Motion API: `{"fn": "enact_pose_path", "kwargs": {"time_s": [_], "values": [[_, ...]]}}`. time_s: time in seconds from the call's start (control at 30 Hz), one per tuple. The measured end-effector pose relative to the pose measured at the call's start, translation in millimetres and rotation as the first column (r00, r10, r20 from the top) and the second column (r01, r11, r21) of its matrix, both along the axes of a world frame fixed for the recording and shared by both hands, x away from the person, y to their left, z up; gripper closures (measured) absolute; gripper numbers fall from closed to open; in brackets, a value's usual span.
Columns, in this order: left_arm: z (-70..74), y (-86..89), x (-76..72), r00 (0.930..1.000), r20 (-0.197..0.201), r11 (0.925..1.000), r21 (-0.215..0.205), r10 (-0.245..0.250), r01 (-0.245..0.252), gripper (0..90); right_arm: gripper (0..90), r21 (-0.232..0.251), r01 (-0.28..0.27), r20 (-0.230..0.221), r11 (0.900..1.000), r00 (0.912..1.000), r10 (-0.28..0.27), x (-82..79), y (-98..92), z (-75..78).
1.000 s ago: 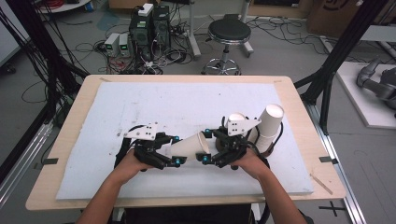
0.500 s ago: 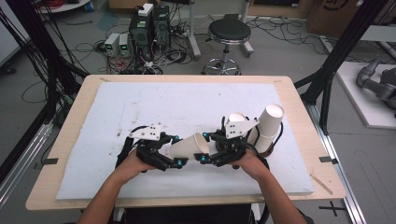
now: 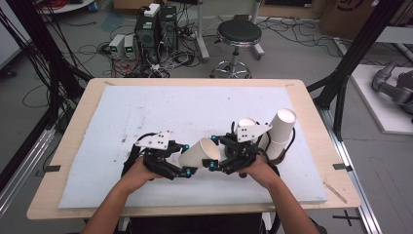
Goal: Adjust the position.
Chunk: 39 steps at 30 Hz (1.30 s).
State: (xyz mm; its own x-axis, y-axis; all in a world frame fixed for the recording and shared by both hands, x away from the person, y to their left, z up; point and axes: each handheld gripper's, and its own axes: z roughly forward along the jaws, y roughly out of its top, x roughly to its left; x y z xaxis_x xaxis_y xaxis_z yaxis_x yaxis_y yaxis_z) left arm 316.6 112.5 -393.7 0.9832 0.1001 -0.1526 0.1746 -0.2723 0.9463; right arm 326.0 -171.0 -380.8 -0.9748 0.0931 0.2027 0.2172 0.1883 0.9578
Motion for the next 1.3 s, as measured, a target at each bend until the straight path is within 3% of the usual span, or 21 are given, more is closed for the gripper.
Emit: {"fn": "enact_pose_path", "kwargs": {"time_s": [0.13,0.17,0.3,0.57,0.77,0.83,0.87,0.9,0.97,1.03,1.13,1.17,1.23,1.3], "values": [[1.3,0.9,0.1,1.0,0.002,0.9997,-0.024,0.0,0.0,35.2,19.2,0.008,0.011,-0.007,1.0,0.9999,-0.011,-0.8,1.5,-0.8],[1.0,0.3,-0.1,1.0,0.001,0.9998,-0.02,0.001,0.0,35.2,25.2,0.009,0.007,-0.001,1.0,1.0,-0.007,-0.8,1.9,-1.2],[-2.2,-3.1,-0.1,0.9998,-0.016,0.9999,0.005,0.012,-0.012,34.7,32.6,0.007,-0.005,0.027,1.0,0.9996,0.005,-0.8,1.1,0.0],[-2.2,-4.6,0.2,0.999,-0.022,0.9991,0.019,0.039,-0.039,28.0,35.1,-0.034,0.004,0.04,0.999,0.9992,-0.003,-0.4,0.9,-0.6],[-3.2,-5.9,-0.4,0.9998,-0.007,0.9991,0.04,0.016,-0.016,34.8,35.7,-0.033,-0.009,0.039,0.999,0.9992,0.011,-1.9,4.8,0.0],[-3.1,-6.4,-1.1,1.0,-0.001,0.9993,0.036,0.007,-0.007,35.3,35.3,-0.029,-0.011,0.038,1.0,0.9992,0.012,-2.4,5.1,0.3],[-2.5,-6.2,-1.1,1.0,0.0,0.9996,0.027,0.007,-0.007,35.0,29.4,-0.011,-0.004,0.034,1.0,0.9994,0.004,-2.7,5.4,0.6],[-1.8,-5.7,-1.1,0.9999,0.001,0.9998,0.016,0.012,-0.012,35.0,29.4,-0.011,-0.004,0.034,1.0,0.9994,0.004,-2.7,5.4,0.6],[-0.4,-4.1,-0.9,0.9999,0.006,0.9999,-0.007,0.015,-0.015,34.9,17.7,0.016,0.027,0.025,1.0,0.9993,-0.027,-3.3,6.3,0.4],[0.8,-2.5,-1.0,0.9999,0.001,0.9993,-0.034,0.016,-0.016,35.0,16.6,0.024,0.042,0.01,0.999,0.9991,-0.042,-3.3,6.6,0.0],[0.8,-3.0,-1.3,0.9999,0.0,0.9991,-0.04,0.015,-0.015,34.9,17.0,0.02,0.027,0.01,0.999,0.9996,-0.028,-3.2,7.1,-0.6],[0.4,-3.5,-1.3,0.9999,0.0,0.9994,-0.032,0.013,-0.013,34.9,31.4,0.026,0.012,0.025,1.0,0.9996,-0.012,-3.7,6.7,0.2],[-1.1,-5.2,-1.4,0.9999,-0.01,0.9995,-0.029,0.014,-0.014,34.3,31.8,0.026,0.005,0.05,1.0,0.9987,-0.006,-3.9,6.3,1.2],[-2.4,-6.9,-1.3,0.9996,-0.022,0.9997,-0.013,0.021,-0.021,32.9,31.9,0.017,0.004,0.042,1.0,0.9991,-0.005,-3.8,6.4,1.0]]}}
